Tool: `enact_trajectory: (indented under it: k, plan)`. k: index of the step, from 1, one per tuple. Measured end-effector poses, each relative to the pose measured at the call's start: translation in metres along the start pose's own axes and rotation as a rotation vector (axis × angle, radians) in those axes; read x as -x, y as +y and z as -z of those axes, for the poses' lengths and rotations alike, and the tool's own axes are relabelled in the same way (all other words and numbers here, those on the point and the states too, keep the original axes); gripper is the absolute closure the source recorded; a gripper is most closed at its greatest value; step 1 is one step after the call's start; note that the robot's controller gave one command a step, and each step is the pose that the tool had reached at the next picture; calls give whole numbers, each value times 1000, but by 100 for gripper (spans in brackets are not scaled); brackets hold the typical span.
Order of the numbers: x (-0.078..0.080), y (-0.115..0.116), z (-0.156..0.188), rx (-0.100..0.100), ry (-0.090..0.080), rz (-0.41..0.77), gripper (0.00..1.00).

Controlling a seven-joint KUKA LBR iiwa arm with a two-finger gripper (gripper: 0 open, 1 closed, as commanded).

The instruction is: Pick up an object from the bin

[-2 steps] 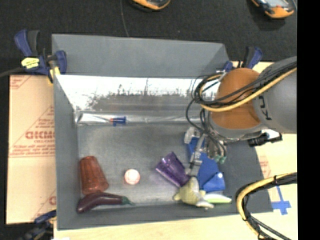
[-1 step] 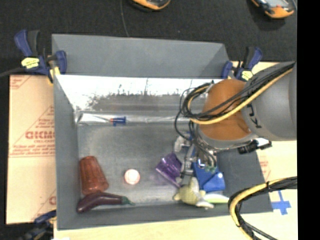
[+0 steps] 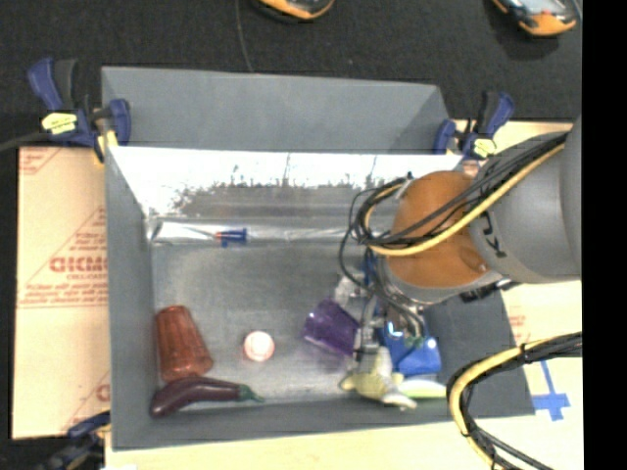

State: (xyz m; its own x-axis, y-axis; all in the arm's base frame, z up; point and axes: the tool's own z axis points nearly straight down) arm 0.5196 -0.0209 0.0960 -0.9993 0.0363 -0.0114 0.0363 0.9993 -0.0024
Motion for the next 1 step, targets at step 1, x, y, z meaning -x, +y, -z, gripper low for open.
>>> enact_trajectory:
  k: [1]
  plan:
    - [-8, 3, -26, -1, 4, -234, 100]
